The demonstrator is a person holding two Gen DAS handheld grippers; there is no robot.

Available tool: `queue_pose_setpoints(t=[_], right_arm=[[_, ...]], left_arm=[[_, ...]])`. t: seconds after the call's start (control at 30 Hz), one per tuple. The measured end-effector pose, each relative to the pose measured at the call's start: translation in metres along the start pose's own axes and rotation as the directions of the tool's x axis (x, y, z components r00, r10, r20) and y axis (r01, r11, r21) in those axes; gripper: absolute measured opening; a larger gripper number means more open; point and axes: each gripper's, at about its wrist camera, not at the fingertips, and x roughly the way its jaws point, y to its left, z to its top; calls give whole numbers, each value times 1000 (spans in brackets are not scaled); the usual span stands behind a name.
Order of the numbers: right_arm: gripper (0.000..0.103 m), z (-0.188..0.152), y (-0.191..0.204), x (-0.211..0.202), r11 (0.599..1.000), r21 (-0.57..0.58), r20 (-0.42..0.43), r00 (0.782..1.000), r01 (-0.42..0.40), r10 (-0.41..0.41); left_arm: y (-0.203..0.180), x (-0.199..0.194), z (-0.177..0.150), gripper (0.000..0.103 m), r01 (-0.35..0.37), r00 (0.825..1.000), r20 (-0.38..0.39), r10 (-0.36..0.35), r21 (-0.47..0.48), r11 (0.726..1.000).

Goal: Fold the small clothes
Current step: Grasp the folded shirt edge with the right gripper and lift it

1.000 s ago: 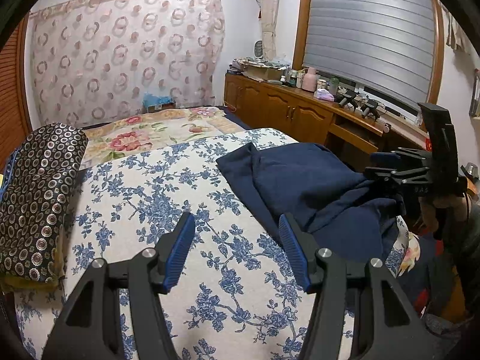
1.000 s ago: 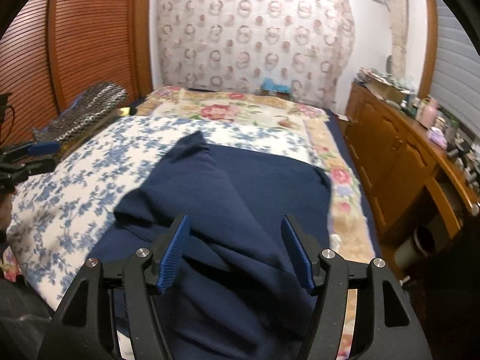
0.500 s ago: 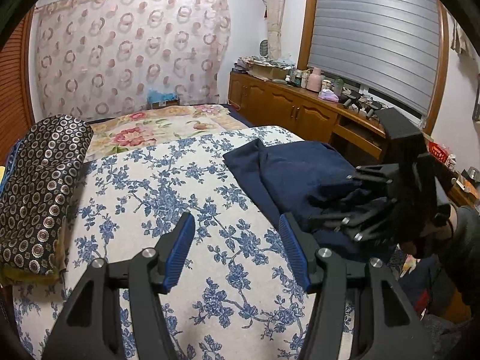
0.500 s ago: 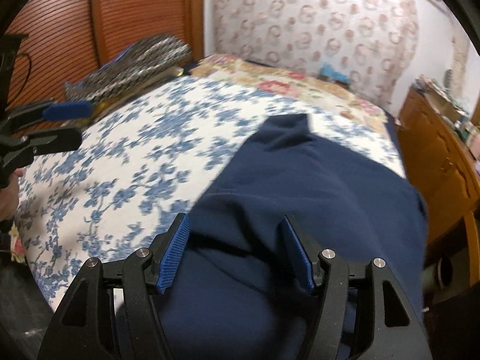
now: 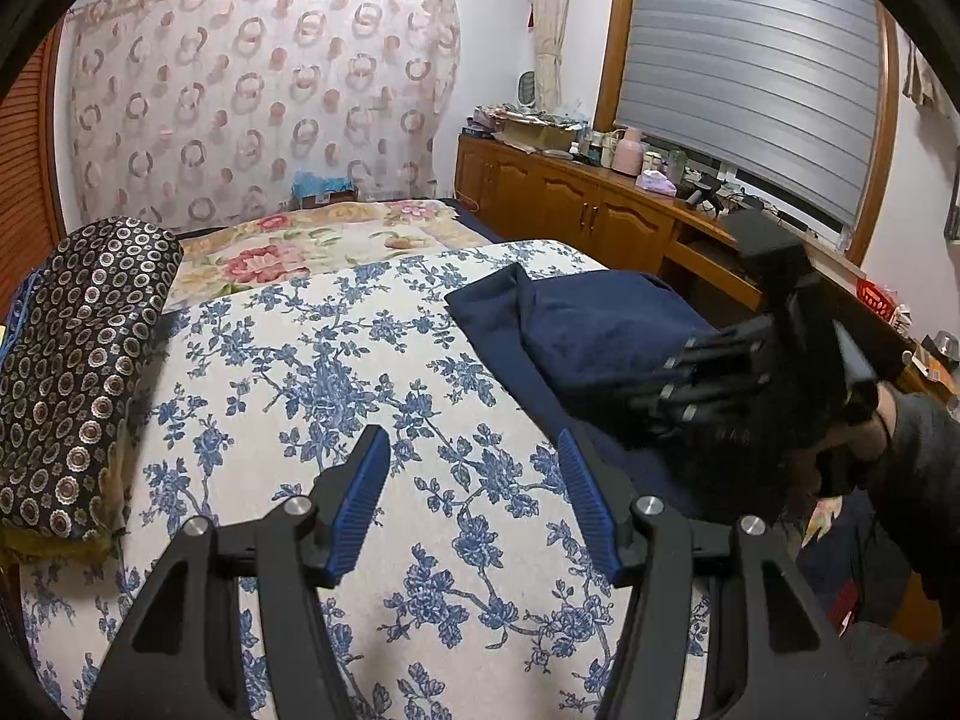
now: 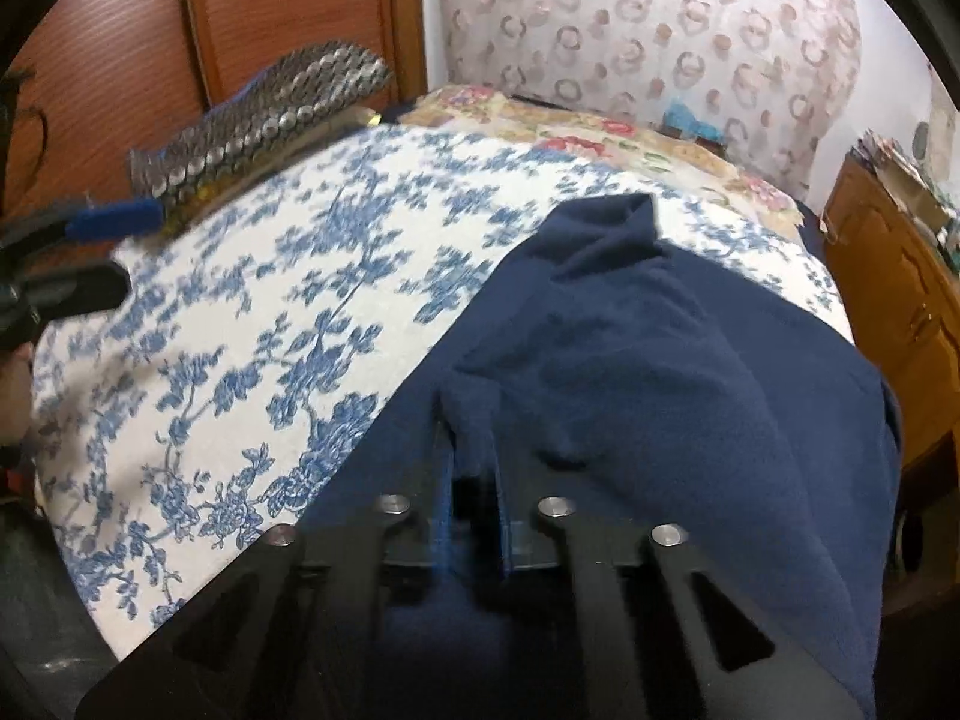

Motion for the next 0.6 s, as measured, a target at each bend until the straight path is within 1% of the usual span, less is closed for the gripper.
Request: queue_pose_setpoints(t=[0.07, 0.17, 0.27, 0.3, 0.4, 0.43, 0.47, 0.53, 0.6], right_arm=[[6, 7, -11, -17, 1000, 17, 46, 999, 25, -26], [6, 23, -37, -44, 993, 40, 109, 988, 109, -113], [6, 42, -74, -60, 977, 76, 126, 970, 198, -206], [6, 48, -86, -63, 968, 82, 125, 961, 237, -246], [6, 62, -126, -65, 936, 117, 99, 934, 331, -343], [6, 67, -142, -61, 911, 128, 81, 911, 393, -405], [6, 68, -154, -57, 893, 145, 62, 897, 425, -437], [6, 66, -179, -45, 862, 190, 5, 878, 469, -479], [7, 63, -189, -37, 838, 210, -18, 859, 503, -511]], left_arm=[[0, 1, 0, 58, 1, 1000, -1, -1, -2, 1000], [0, 1, 0, 58, 5, 1000, -3, -5, -6, 1000], [0, 2, 0, 58, 9, 1000, -2, -9, -9, 1000], [0, 3, 0, 58, 10, 1000, -4, -10, -9, 1000], [-1, 4, -1, 58, 14, 1000, -8, -14, -10, 1000], [-1, 5, -1, 58, 15, 1000, -9, -15, -10, 1000], [-1, 5, -2, 58, 16, 1000, -11, -16, -10, 1000], [-1, 7, -2, 58, 19, 1000, -15, -19, -11, 1000], [-1, 9, -2, 58, 19, 1000, -20, -19, -10, 1000]])
